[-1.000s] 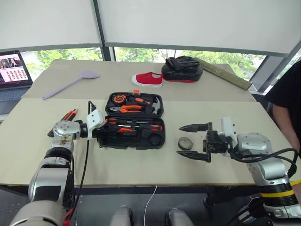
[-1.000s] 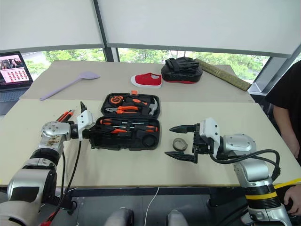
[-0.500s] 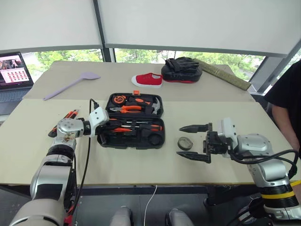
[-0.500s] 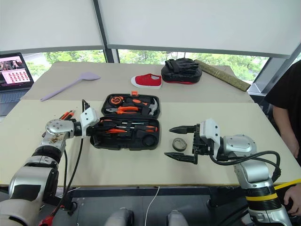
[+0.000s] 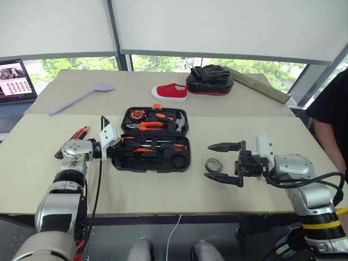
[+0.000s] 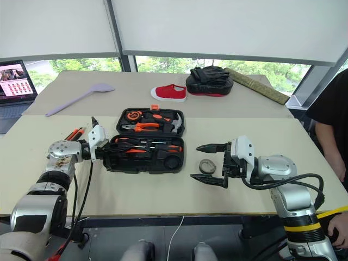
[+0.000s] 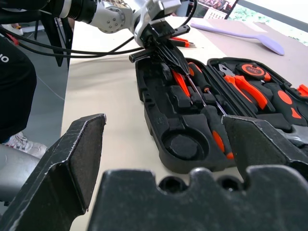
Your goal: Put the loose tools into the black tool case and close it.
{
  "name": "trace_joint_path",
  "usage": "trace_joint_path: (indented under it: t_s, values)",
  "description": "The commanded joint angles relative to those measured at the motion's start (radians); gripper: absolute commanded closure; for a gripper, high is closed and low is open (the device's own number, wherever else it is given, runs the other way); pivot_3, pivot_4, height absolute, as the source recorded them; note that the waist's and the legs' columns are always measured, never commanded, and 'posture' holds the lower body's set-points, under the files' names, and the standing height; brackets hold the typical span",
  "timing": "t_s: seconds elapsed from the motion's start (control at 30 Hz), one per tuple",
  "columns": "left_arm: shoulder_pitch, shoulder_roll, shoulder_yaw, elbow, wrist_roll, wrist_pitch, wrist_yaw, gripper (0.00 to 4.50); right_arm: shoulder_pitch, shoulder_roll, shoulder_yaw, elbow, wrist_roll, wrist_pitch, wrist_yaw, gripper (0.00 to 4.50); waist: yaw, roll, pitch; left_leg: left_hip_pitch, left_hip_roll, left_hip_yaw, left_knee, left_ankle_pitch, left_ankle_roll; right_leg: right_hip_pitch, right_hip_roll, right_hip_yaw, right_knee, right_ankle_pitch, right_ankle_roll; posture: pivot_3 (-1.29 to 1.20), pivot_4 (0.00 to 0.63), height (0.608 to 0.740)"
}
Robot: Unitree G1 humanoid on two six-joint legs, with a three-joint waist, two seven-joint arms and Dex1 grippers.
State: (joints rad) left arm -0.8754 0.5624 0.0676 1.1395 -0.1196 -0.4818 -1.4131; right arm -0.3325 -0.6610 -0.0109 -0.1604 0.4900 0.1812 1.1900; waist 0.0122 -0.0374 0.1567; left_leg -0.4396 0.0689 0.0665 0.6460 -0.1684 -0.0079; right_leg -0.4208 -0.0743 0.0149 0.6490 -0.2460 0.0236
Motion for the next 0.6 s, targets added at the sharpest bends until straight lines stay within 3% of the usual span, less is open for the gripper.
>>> trace_joint_path:
  t_s: [0.03,0.3,0.6]
  values:
    - [0.016,0.022,-0.035,-0.034,0.041,-0.051,-0.003,4.43,-0.008,-0.005,-0.024,-0.039,0.023,0.009,-0.011,0.00,-0.001,0.000,0.000,0.000,0.000,0.000,0.000,0.000,0.000,0.000,0.000,0.000,0.000,0.000,0.000,0.00,0.150,0.740]
    - [-0.004,0.025,-0.094,0.002,0.134,-0.085,0.103,4.43,-0.011,-0.005,-0.023,-0.059,0.029,0.029,-0.029,0.00,-0.001,0.000,0.000,0.000,0.000,0.000,0.000,0.000,0.000,0.000,0.000,0.000,0.000,0.000,0.000,0.00,0.150,0.740]
    - [-0.035,0.007,-0.078,0.028,0.127,-0.031,0.154,4.43,-0.003,-0.004,-0.024,-0.060,0.029,0.028,-0.032,0.00,0.001,0.000,0.000,0.000,0.000,0.000,0.001,0.000,0.000,0.000,0.000,0.000,0.000,0.001,0.000,0.00,0.150,0.740]
